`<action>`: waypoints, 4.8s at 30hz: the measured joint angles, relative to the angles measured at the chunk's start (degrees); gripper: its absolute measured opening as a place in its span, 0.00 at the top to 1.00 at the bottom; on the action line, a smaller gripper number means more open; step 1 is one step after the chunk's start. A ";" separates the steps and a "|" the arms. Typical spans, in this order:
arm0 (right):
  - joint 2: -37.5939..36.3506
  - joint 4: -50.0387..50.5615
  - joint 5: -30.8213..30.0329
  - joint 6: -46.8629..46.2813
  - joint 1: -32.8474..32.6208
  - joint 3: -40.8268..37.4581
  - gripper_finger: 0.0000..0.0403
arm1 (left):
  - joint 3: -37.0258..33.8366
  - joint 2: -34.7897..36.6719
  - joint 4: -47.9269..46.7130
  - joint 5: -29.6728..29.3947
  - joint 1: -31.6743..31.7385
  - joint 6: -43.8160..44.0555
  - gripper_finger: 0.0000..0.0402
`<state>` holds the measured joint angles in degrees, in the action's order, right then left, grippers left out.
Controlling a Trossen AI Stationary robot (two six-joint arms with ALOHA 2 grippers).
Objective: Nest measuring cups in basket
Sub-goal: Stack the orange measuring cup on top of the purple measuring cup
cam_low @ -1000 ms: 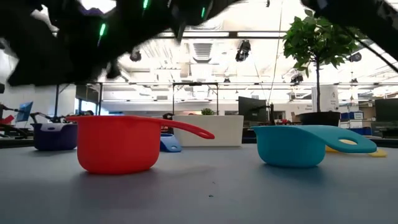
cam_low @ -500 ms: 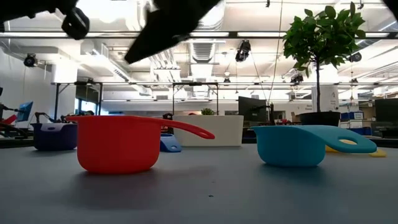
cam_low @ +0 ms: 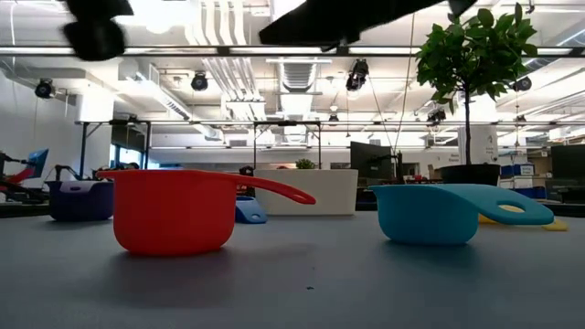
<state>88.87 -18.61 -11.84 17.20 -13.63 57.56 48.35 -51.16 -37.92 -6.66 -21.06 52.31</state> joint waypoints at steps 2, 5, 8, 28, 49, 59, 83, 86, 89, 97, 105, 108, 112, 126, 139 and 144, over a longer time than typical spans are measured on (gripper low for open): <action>-1.33 -0.24 0.00 0.52 0.00 -1.49 0.98 | 3.95 -4.71 -10.71 2.47 -3.24 9.70 1.00; -3.04 -0.49 -0.05 1.25 0.00 -2.60 0.98 | 8.78 -12.37 -26.20 9.40 -8.77 21.13 1.00; -4.11 -0.76 -0.06 1.56 0.00 -3.24 0.98 | 10.32 -19.48 -34.91 17.23 -13.85 25.98 1.00; -3.99 -1.01 0.03 1.89 -0.39 -3.52 0.98 | 8.70 -40.39 -30.83 16.39 -17.64 18.98 1.00; -3.97 -1.45 -0.15 1.69 -0.37 -3.45 0.98 | 12.26 -38.87 -25.14 -4.66 -17.57 13.22 1.00; -3.50 -1.23 0.03 -4.55 -0.39 -3.41 0.98 | 18.58 -35.77 -27.21 -12.15 -25.05 0.11 1.00; 28.80 2.12 1.84 -13.32 -0.50 30.37 0.98 | 16.49 -32.21 -32.58 -22.80 -44.21 21.07 1.00; 33.35 2.30 1.82 -13.01 -0.40 35.43 0.98 | 16.48 -32.17 -33.63 -22.39 -45.51 22.31 1.00; 37.59 2.43 1.81 -12.87 -0.35 40.64 0.98 | 16.46 -32.08 -34.19 -22.33 -46.58 22.38 1.00; 48.32 7.61 1.80 -12.69 -0.05 56.51 0.98 | 16.46 -32.04 -36.01 -20.63 -47.63 24.45 1.00; 55.37 12.83 1.83 -16.00 0.54 68.40 0.98 | 16.46 -31.99 -35.83 -20.60 -48.52 25.21 1.00; 56.73 12.84 1.91 -16.64 0.74 70.61 0.97 | 16.46 -31.95 -35.83 -20.58 -48.67 25.29 1.00; 57.39 12.37 1.80 -17.08 0.74 71.52 0.91 | 16.46 -31.95 -35.84 -20.56 -48.78 25.34 1.00; 57.49 12.28 1.77 -23.96 1.25 70.94 0.62 | 16.46 -31.93 -35.83 -20.63 -48.78 26.84 1.00; 58.21 11.23 1.79 -25.78 1.27 69.53 0.41 | 16.46 -31.93 -35.81 -20.80 -48.78 27.78 1.00; 60.19 8.63 1.75 -26.35 1.25 69.53 0.36 | 16.44 -31.93 -35.77 -20.82 -48.78 27.98 1.00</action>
<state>149.06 -9.98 -10.09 -9.15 -12.38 127.09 64.79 -83.09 -73.69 -27.49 -69.84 80.30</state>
